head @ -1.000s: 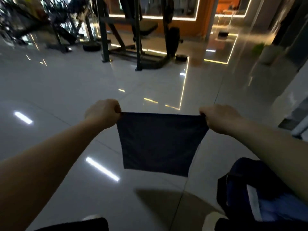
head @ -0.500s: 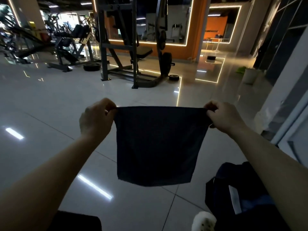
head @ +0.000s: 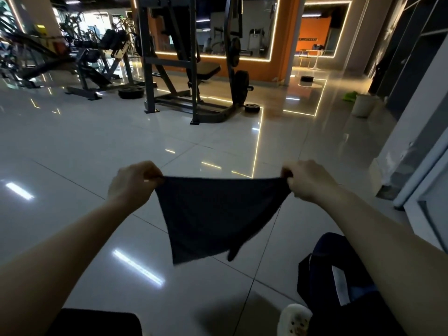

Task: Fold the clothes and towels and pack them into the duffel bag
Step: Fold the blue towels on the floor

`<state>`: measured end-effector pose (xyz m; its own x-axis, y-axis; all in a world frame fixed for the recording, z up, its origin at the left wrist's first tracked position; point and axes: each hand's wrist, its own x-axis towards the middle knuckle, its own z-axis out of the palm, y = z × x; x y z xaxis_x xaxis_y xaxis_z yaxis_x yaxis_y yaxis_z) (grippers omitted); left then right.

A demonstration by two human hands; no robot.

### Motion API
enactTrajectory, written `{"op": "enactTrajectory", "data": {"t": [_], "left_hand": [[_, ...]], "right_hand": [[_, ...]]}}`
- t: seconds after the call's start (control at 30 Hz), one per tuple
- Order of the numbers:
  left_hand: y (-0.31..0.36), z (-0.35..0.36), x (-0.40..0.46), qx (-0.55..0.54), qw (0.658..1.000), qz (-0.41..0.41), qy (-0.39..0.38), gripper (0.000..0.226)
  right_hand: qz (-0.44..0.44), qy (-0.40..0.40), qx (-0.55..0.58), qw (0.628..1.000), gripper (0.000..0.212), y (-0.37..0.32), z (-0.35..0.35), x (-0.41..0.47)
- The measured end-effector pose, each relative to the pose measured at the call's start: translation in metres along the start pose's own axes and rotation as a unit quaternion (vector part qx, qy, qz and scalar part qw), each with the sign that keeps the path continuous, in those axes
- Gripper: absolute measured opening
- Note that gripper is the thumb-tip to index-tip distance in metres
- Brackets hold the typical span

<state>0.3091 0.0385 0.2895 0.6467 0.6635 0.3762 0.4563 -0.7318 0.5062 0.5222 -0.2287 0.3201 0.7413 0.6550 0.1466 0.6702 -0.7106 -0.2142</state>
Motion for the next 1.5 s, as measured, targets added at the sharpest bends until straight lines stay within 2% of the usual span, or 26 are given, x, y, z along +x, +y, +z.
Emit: {"op": "enactTrajectory", "data": {"t": [0.07,0.1,0.13,0.2,0.23,0.33,0.43,0.47,0.57,0.67,0.77,0.8,0.9,1.0,1.07,1.2,1.33,1.5], "left_hand": [[0.007,-0.005,0.005,-0.068,0.996,-0.015,0.059,0.007],[0.008,-0.007,0.007,-0.077,0.994,-0.008,0.071,0.006],[0.005,-0.006,0.005,-0.056,0.997,0.004,0.057,0.007],[-0.002,0.001,0.001,0.005,1.0,0.021,0.003,0.008],[-0.004,0.002,0.0,0.02,1.0,0.02,-0.009,0.008],[-0.002,0.003,0.004,0.002,1.0,0.021,0.017,0.012],[0.001,0.004,0.001,0.025,1.0,0.013,0.003,0.013],[0.001,0.006,0.0,0.035,0.999,0.013,0.004,0.013],[0.003,0.011,-0.005,0.017,0.999,0.021,0.023,0.011],[0.006,0.014,-0.008,0.027,0.999,0.04,0.002,0.01],[0.008,0.007,-0.002,-0.038,0.998,0.013,0.053,0.006],[0.005,0.006,0.0,-0.048,0.998,0.003,0.037,0.002],[-0.003,0.01,-0.003,0.018,0.996,0.009,-0.088,0.009],[-0.002,0.007,0.001,-0.02,0.999,0.001,-0.044,0.006],[-0.001,0.006,0.003,-0.024,0.999,0.003,-0.038,0.007],[-0.003,0.011,-0.002,0.02,0.995,0.024,-0.098,0.005],[-0.005,0.009,-0.006,0.037,0.986,0.046,-0.155,0.009],[-0.005,0.009,-0.014,0.077,0.967,0.071,-0.233,0.015]], "right_hand": [[-0.025,0.108,0.064,0.992,0.016,0.002,-0.01,0.002],[-0.027,0.123,0.095,0.987,0.016,0.004,-0.013,0.004],[-0.024,0.099,0.108,0.989,0.016,0.004,-0.014,0.003],[-0.004,-0.006,0.081,0.997,0.018,0.006,-0.009,0.0],[-0.002,-0.019,0.066,0.998,0.018,0.007,-0.006,-0.001],[0.003,0.046,0.105,0.993,0.017,0.01,-0.008,0.001],[0.017,-0.021,0.106,0.994,0.018,0.012,-0.007,-0.002],[0.018,-0.022,0.103,0.994,0.019,0.013,-0.006,-0.004],[0.025,0.032,0.131,0.991,0.019,0.017,-0.008,-0.006],[0.009,-0.001,0.099,0.995,0.02,0.022,-0.007,-0.009],[-0.026,0.064,0.083,0.994,0.018,0.022,-0.007,-0.01],[-0.029,0.059,0.084,0.994,0.018,0.022,-0.007,-0.009],[-0.011,-0.043,0.052,0.998,0.02,0.02,0.002,-0.01],[-0.003,-0.001,0.073,0.997,0.017,0.022,0.004,-0.007],[0.011,-0.028,0.09,0.996,0.016,0.025,0.004,-0.007],[0.042,-0.085,0.11,0.989,0.015,0.032,0.007,-0.009],[0.064,-0.172,0.181,0.966,0.012,0.042,0.005,-0.015],[0.074,-0.236,0.209,0.946,0.011,0.052,0.006,-0.018]]}}
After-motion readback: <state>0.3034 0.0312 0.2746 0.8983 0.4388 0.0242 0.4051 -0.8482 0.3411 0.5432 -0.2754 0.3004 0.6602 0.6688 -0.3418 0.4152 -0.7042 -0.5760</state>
